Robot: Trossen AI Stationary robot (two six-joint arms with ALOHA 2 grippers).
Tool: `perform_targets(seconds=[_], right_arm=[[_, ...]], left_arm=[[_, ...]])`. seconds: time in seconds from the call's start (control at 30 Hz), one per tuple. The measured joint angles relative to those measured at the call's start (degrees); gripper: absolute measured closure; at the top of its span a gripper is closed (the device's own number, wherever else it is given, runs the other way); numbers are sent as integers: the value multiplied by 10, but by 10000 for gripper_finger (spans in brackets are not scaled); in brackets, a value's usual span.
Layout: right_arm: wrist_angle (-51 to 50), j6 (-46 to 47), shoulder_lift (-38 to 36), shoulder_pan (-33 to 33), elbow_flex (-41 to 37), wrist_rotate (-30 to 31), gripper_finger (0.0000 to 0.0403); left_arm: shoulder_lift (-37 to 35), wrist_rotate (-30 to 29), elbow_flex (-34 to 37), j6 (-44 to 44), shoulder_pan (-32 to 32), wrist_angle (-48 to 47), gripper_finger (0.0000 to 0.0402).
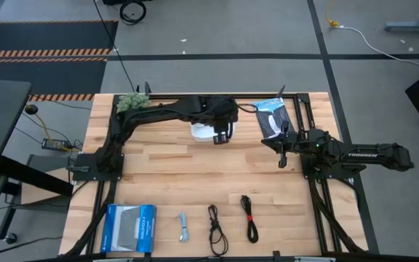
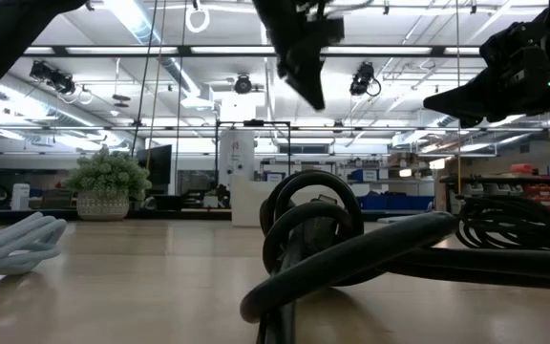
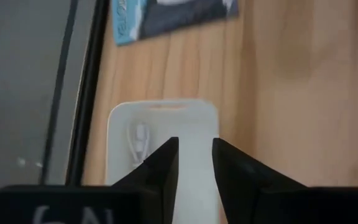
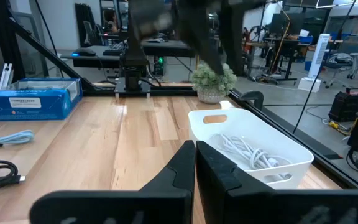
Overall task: Pick and place USB-C Cables
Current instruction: Put the light blue charger cable into the white bin
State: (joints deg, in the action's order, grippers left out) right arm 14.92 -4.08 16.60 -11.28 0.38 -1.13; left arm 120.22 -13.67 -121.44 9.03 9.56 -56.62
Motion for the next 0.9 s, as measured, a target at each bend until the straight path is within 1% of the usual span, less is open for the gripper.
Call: perform_targets(seconds=[0.07,0.17,0.27,0.33,0.6,0.7,0.8,0.9], right_arm=[[0,0,0,0,0,0,383],[0,0,0,0,0,0,383],[0,0,0,0,0,0,383],[0,0,0,0,0,0,383],[0,0,0,0,0,0,383],[0,0,0,0,0,0,383],[0,0,0,0,0,0,383],[0,0,0,0,0,0,383]], left_arm=[[0,7,-29,-52,-7,-19,299],[0,50,-64,-118,-19,-45,299],[-1,101,-88,-147,-38,-67,299],[-1,120,-99,-156,-55,-88,299],[-1,125,-105,-159,-137,-185,299],[-1,126,-105,-163,-166,-205,299],[-1,130,-105,-199,-190,-214,299],[0,164,-105,-240,-217,-217,299]])
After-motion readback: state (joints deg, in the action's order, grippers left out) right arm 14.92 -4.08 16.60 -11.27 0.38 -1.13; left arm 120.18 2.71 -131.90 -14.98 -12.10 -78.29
